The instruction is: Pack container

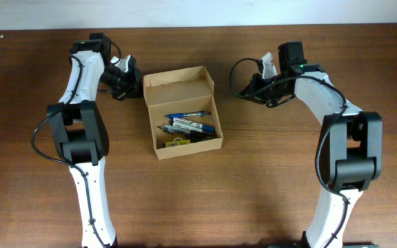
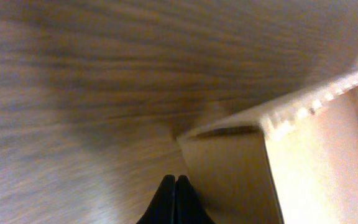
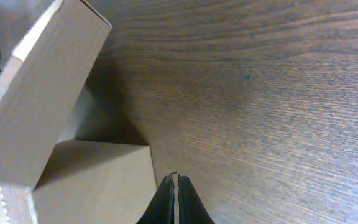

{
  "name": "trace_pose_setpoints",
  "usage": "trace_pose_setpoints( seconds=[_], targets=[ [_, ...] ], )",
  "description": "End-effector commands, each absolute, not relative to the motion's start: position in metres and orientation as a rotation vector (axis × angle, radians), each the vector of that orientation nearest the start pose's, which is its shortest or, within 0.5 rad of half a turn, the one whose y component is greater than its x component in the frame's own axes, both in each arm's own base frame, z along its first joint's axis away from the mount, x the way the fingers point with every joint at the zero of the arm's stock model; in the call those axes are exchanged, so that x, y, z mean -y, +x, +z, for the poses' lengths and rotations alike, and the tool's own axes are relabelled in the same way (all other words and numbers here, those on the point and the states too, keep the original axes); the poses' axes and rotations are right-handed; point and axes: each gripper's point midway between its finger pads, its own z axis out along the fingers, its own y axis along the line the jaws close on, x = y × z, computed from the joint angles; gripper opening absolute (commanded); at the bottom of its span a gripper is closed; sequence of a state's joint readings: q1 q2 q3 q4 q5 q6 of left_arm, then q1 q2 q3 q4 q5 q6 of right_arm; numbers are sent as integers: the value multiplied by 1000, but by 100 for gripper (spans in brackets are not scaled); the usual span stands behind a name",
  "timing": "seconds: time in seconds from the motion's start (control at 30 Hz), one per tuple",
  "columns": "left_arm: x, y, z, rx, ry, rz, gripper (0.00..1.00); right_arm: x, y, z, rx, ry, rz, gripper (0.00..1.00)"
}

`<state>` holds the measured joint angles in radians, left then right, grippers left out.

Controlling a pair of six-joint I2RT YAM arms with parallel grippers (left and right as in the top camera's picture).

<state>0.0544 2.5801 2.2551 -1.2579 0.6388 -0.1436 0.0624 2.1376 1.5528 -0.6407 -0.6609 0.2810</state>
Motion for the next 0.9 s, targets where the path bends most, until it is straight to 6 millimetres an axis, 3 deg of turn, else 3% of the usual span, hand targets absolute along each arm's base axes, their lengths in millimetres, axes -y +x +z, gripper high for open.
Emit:
trace_pose_setpoints(
  seconds=[0.0,0.2,0.37,0.63,0.87],
  targets=[
    [97,502,39,-2942,-275,-1117,2,-136,462,33,-2778,129,1013,4],
    [116,502,40,-2944,-217,-1117,2,-152,466,23,-2733,109,1178,4],
    [121,506,40,-2928,-214,-1121,2,-165,475,27,-2653,147,1341,4],
    [121,511,49,-2847,-252,-1305,2,-177,482,27,-2591,225,1527,4],
    [125,508,38,-2822,-300,-1464,2,-181,480,23,-2580,233,1599,4]
  ],
)
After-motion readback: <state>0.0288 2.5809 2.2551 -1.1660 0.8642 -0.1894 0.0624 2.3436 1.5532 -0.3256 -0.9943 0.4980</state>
